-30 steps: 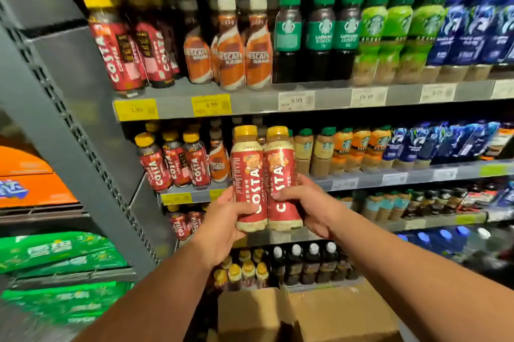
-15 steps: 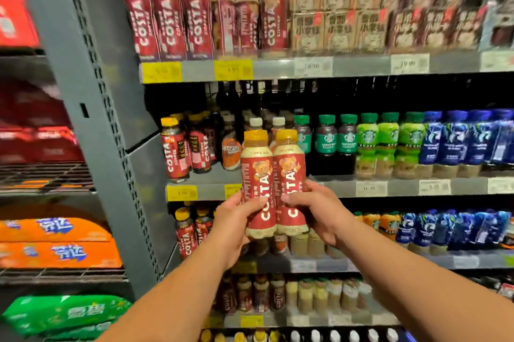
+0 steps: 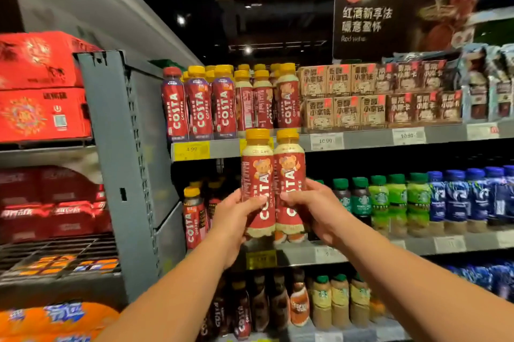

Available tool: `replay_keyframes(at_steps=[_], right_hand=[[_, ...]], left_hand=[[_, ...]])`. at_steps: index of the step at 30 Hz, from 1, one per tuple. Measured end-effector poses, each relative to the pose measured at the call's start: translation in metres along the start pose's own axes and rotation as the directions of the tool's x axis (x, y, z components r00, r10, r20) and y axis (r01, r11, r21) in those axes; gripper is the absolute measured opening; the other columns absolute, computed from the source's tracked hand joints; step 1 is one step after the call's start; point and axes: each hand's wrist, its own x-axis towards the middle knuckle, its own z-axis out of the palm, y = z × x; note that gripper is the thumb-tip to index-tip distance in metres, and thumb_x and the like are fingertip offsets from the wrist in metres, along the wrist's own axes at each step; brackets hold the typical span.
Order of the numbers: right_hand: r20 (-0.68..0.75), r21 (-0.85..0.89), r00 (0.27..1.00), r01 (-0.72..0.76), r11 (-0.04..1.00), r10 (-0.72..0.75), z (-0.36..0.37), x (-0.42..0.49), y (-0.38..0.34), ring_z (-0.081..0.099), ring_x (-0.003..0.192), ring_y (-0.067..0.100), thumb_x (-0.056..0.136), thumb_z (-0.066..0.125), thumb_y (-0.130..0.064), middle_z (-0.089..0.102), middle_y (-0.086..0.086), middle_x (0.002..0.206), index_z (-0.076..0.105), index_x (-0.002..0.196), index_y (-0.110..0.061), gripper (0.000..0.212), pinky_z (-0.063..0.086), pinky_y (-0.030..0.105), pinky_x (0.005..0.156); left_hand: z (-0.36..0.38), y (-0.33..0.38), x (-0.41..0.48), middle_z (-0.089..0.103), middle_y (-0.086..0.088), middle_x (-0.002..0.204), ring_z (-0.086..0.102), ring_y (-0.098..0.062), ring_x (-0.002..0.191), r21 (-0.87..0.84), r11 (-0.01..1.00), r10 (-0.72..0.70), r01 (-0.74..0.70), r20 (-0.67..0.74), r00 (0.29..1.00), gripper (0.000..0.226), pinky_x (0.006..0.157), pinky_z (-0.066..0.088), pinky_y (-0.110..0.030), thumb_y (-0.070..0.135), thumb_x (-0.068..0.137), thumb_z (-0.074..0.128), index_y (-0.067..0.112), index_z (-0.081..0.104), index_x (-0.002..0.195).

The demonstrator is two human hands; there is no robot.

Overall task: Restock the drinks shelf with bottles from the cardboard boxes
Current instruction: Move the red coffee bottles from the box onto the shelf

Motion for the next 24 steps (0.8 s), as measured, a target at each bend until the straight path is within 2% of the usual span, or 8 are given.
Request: replay_keyframes(at_steps=[3,7,11,14,16,20,24], right_hand=[[-0.025,-0.036,0.999,0.036,0.999,-0.037,0.008,0.011,-0.016,0.071,0.091,0.032,0.066,0.078,-0.008,0.073,0.012,0.1,0.064,0.111,-0.009,0.047,0.055,0.053,0.085],[-0.066,-0.044,0.995,0.068,0.997,-0.071,0.01,0.031,-0.04,0.071,0.09,0.035,0.07,0.077,-0.002,0.072,0.019,0.1,0.062,0.108,-0.003,0.041,0.056,0.052,0.081],[-0.043,-0.028,0.994,0.102,0.994,-0.103,0.012,0.058,-0.065,0.071,0.088,0.034,0.068,0.08,-0.003,0.072,0.018,0.1,0.056,0.115,-0.006,0.052,0.057,0.052,0.08],[-0.011,-0.008,0.99,0.139,0.99,-0.139,0.013,0.08,-0.082,0.071,0.087,0.032,0.067,0.081,-0.005,0.071,0.016,0.102,0.053,0.122,-0.007,0.062,0.057,0.052,0.078],[0.012,-0.018,0.984,0.176,0.984,-0.176,0.014,0.093,-0.094,0.072,0.087,0.031,0.07,0.08,-0.005,0.073,0.014,0.1,0.056,0.119,-0.009,0.055,0.057,0.051,0.078],[-0.003,-0.006,0.969,0.247,0.969,-0.247,0.023,0.116,-0.117,0.072,0.086,0.03,0.071,0.078,-0.005,0.074,0.012,0.095,0.065,0.106,-0.011,0.038,0.058,0.048,0.078],[-0.026,-0.039,0.952,0.303,0.952,-0.304,0.035,0.135,-0.125,0.072,0.088,0.025,0.074,0.078,-0.01,0.074,0.007,0.098,0.065,0.113,-0.014,0.04,0.058,0.044,0.081]], left_hand=[[-0.002,0.017,0.012,0.075,-0.003,0.097,0.071,-0.025,0.09,0.005,0.999,0.037,-0.037,0.013,0.999,0.022,0.072,0.053,-0.038,0.019,0.084,0.066,0.025,0.066,0.106],[0.002,0.042,0.033,0.073,-0.005,0.101,0.071,-0.023,0.088,-0.031,0.994,0.107,-0.108,-0.018,0.994,0.036,0.072,0.055,-0.039,0.014,0.082,0.069,0.018,0.056,0.115],[0.007,0.065,0.055,0.07,-0.007,0.106,0.07,-0.022,0.09,-0.043,0.99,0.131,-0.132,-0.023,0.991,0.041,0.07,0.054,-0.036,0.016,0.082,0.069,0.015,0.053,0.12],[0.012,0.081,0.073,0.071,-0.006,0.108,0.07,-0.022,0.093,-0.038,0.987,0.155,-0.155,-0.022,0.988,0.046,0.077,0.056,-0.039,0.02,0.083,0.069,0.015,0.053,0.126],[0.016,0.092,0.085,0.071,-0.007,0.108,0.07,-0.023,0.094,-0.075,0.979,0.187,-0.191,-0.052,0.981,0.043,0.08,0.056,-0.041,0.018,0.084,0.068,0.013,0.054,0.124],[0.016,0.115,0.109,0.074,-0.008,0.1,0.072,-0.023,0.089,-0.072,0.971,0.22,-0.23,-0.117,0.968,0.031,0.075,0.057,-0.038,0.018,0.086,0.067,0.012,0.062,0.116],[0.01,0.132,0.13,0.074,-0.006,0.1,0.071,-0.023,0.091,0.044,0.959,0.285,-0.281,-0.139,0.949,0.034,0.084,0.057,-0.045,0.025,0.085,0.068,0.016,0.062,0.117]])
